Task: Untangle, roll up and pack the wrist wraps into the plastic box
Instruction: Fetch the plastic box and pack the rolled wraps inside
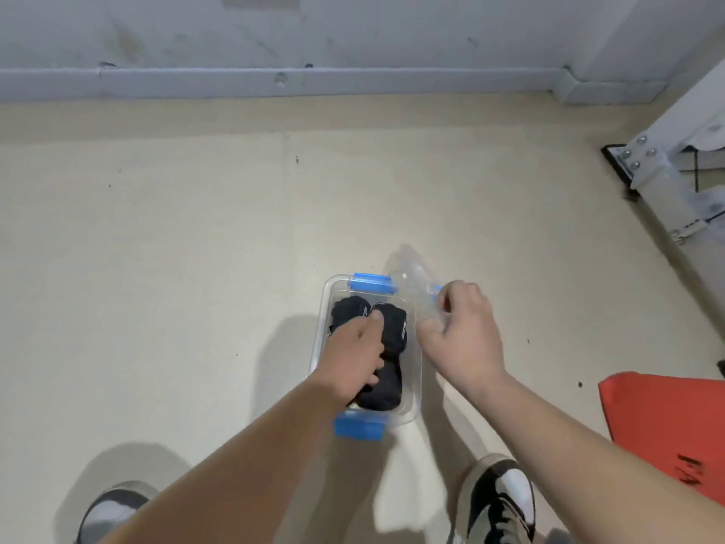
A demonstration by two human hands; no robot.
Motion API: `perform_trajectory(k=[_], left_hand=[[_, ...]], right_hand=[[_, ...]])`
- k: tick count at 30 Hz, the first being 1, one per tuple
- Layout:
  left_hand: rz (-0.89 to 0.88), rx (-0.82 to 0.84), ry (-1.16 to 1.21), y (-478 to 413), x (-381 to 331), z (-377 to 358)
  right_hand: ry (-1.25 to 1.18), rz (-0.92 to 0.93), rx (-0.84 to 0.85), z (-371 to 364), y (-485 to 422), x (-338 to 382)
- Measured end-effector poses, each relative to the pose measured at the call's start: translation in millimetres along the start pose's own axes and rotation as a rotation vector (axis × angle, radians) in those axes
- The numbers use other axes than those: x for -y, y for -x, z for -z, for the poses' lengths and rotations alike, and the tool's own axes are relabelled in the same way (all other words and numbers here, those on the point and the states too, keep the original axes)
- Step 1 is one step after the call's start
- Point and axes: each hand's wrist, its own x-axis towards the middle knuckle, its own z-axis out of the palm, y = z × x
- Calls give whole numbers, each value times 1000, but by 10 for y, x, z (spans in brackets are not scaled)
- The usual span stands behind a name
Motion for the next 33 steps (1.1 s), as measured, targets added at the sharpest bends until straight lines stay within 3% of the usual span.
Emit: perform_trajectory(k=[2,5,10,12,13,15,17,22,28,33], left_hand=[[138,48,299,101,-178,146],[185,-18,474,200,-212,360],[99,-132,16,133,240,563],[91,-218,-193,125,435,641],[91,-258,-327,113,512,672],[103,-300,-524,90,602,705],[114,-272,-561,78,621,703],[79,-231,-468,52,679,622],[128,-236,-291,113,878,616],[250,-150,12,125,892,517]], right_hand=[[161,264,69,-189,335,113],[199,392,186,-411,703,157],[298,417,346,-478,807,-65],[319,256,339,-467,762,-156],[293,82,324,-454,729,-183],[115,-330,367,-450,617,-238],[-149,-495,464,-509,481,-276],[-81,-363,530,-679,182,-238],[-24,-415,572,-765,170,-174],[1,-445,552,-752,239,-120]])
